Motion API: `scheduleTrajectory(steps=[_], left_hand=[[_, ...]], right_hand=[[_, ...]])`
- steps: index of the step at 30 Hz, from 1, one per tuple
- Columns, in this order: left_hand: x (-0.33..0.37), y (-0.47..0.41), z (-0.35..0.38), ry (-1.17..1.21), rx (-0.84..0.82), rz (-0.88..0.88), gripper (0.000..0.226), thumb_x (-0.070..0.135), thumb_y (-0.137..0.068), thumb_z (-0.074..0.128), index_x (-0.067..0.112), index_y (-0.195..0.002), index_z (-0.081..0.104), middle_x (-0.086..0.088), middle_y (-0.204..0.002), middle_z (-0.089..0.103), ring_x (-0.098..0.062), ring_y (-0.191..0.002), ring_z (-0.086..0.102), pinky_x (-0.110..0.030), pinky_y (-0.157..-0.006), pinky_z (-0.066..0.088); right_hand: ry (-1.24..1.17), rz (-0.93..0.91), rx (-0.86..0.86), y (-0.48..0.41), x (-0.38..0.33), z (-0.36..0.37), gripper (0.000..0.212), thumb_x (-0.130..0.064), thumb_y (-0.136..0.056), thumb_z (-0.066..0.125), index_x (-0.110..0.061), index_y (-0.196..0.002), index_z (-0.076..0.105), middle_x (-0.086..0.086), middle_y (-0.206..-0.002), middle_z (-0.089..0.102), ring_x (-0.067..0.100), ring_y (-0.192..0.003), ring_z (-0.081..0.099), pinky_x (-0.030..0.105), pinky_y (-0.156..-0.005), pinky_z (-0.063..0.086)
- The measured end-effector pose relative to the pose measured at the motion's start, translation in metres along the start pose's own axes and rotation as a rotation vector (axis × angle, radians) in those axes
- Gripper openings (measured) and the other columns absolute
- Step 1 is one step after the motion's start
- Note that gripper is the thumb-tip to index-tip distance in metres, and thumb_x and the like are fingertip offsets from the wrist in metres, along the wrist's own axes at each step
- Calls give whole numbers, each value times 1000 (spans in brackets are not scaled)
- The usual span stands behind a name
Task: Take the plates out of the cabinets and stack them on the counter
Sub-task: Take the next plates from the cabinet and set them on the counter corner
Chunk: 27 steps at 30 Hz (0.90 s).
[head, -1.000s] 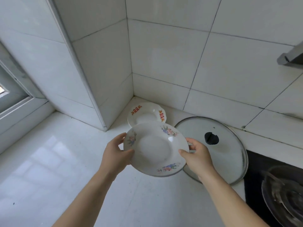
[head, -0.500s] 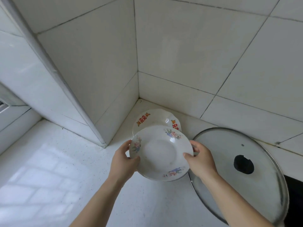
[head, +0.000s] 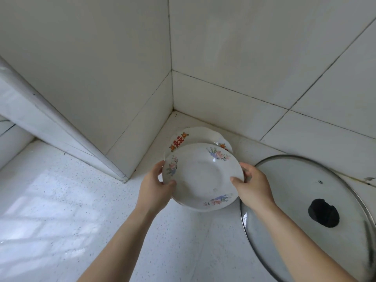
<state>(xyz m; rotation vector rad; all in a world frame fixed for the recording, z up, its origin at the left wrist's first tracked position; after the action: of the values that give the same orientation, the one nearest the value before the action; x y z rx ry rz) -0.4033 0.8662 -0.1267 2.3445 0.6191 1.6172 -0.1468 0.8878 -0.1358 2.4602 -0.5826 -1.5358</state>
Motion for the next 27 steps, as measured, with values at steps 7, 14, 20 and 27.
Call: scheduleTrajectory(steps=[7,14,20,27], left_hand=[[0,-6,-2,7,10,20,58,7,-79,58,24,-133,47,15,-121,55,-11,-81,69,-42,-69,59],[-1,0,-7,199,-44,-14,51,10,-86,62,19,-134,46,5,-131,51,-4,-83,64,-18,-57,55],[10,15,-18,-287,64,243,56,25,-85,64,25,-137,44,7,-140,47,-14,-125,46,-35,-100,43],[24,36,4,-417,-43,514,45,21,-82,68,26,-125,58,10,-135,51,-8,-125,46,-23,-105,35]], right_hand=[[8,-39,-37,-11,1,3,36,-9,-80,65,-34,-103,56,-7,-101,65,12,-91,63,32,-81,51],[8,-66,-18,-2,-1,-2,33,-16,-82,67,-22,-114,60,-5,-102,64,10,-85,62,21,-66,46],[287,-367,72,23,-17,-7,46,-21,-80,71,-9,-123,57,3,-122,51,16,-110,53,14,-89,35],[412,-612,-155,44,-25,7,46,-34,-75,74,-10,-114,66,1,-124,58,9,-114,52,3,-95,29]])
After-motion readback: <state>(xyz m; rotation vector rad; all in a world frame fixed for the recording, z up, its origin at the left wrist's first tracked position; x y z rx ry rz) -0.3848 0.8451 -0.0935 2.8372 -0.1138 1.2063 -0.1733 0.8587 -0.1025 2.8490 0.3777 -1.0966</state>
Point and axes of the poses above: each hand's wrist, its own y-axis away from the middle knuckle, its own z-axis out of the palm, x = y × z, the point moved 7 cm from there along -y, towards the middle knuckle
